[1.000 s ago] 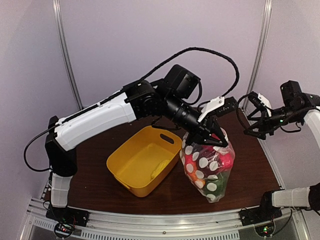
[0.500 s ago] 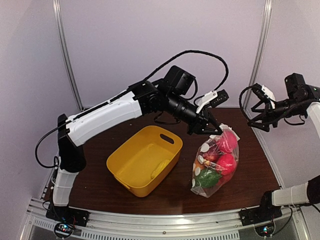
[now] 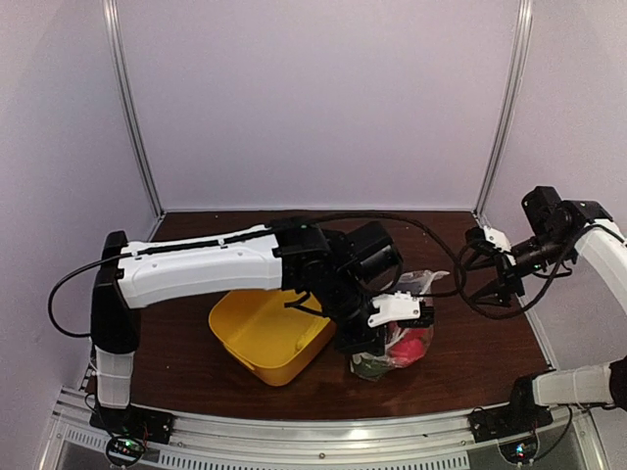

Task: Place the food in the zip-top bag and seal the zipper
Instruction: Adjust the zipper food storage bag at the center of the board, then pass from the left arm to the right

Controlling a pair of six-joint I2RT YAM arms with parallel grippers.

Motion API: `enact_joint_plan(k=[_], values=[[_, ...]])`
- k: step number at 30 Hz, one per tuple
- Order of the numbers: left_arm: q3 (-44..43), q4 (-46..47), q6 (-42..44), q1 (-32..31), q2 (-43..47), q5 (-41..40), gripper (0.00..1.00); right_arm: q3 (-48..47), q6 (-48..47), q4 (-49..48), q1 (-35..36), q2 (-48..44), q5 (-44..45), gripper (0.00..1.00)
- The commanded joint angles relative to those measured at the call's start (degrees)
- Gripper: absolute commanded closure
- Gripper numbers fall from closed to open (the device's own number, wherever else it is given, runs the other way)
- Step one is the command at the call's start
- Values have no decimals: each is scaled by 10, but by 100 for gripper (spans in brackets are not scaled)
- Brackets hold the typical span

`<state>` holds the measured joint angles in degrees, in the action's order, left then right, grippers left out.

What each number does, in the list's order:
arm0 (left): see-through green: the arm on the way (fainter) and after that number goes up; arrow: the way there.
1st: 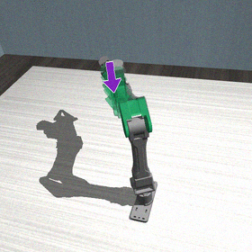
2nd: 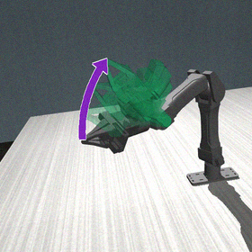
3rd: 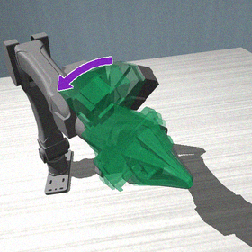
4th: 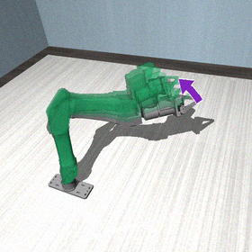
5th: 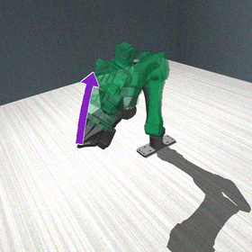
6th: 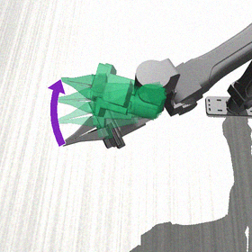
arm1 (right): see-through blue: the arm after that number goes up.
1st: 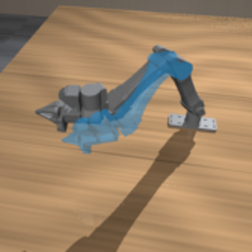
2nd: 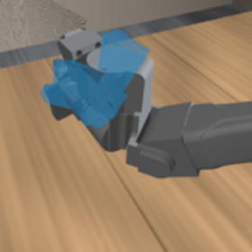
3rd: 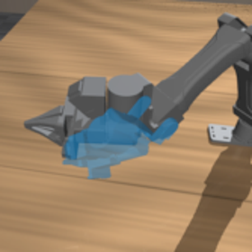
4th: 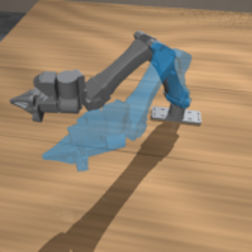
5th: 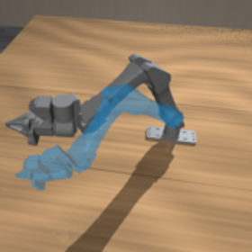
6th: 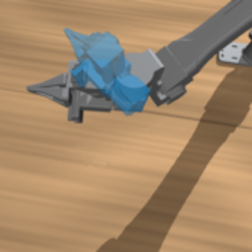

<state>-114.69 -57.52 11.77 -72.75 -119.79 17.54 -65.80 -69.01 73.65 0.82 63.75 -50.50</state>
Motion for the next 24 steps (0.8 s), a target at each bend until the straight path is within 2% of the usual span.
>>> enact_joint_plan(k=[1, 7, 12, 17, 24], values=[[14, 8, 39, 3, 72, -90, 100, 5, 15, -101, 50, 7, 10, 18], [27, 39, 36, 2, 100, -139, 100, -28, -5, -96, 109, 70, -11, 27], [40, 49, 34, 2, 106, -149, 100, -6, -1, -100, 140, 67, -6, 37], [60, 53, 37, 2, 111, -167, 100, 26, 44, -172, 152, 47, -9, 40], [93, 82, 39, 2, 135, -195, 100, 22, 71, -233, 162, 79, -6, 41]])
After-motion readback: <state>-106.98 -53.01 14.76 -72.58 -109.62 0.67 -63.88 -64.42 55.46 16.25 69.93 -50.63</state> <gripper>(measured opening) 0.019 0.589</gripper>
